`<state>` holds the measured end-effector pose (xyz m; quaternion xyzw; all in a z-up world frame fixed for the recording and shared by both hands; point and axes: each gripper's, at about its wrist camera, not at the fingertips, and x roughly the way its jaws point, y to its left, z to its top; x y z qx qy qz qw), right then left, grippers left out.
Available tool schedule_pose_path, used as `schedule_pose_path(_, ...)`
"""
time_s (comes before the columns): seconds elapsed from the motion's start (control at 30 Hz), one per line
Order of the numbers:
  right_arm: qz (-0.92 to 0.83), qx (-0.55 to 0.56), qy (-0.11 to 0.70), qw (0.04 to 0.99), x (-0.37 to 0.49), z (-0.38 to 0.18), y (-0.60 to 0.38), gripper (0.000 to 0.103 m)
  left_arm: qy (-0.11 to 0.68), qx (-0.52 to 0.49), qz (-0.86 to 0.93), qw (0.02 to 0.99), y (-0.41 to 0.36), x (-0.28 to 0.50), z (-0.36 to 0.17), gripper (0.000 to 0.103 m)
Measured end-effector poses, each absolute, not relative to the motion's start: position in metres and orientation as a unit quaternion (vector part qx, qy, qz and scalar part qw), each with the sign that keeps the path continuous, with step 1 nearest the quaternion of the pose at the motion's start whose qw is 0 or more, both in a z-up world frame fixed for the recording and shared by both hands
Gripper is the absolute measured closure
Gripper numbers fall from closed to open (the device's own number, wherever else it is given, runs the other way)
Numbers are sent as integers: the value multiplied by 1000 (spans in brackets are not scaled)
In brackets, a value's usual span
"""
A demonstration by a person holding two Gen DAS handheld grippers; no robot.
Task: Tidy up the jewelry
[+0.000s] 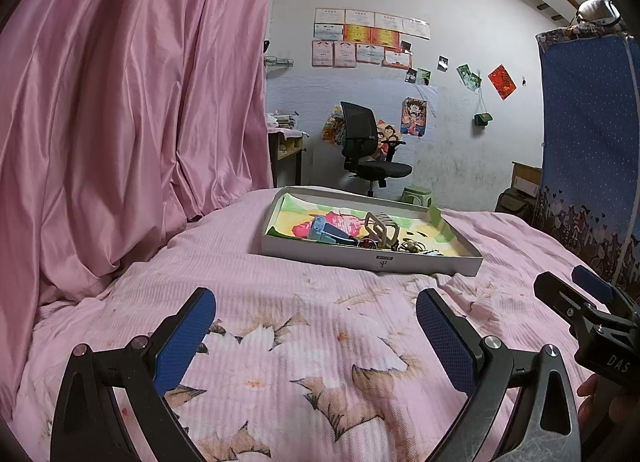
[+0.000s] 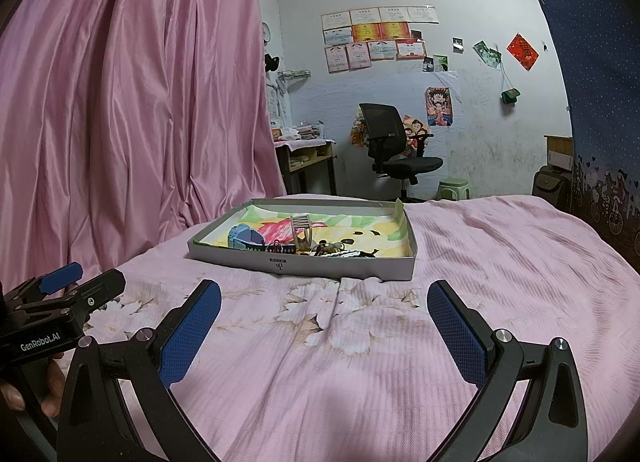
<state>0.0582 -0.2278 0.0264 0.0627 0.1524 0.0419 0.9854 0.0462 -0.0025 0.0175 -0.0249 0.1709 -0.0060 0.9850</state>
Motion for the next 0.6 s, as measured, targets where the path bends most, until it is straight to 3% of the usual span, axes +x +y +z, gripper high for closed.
schedule_pose_path(0.6, 42, 62, 154, 985, 57, 26, -228, 1, 171, -25, -6, 985, -3, 46, 18, 2)
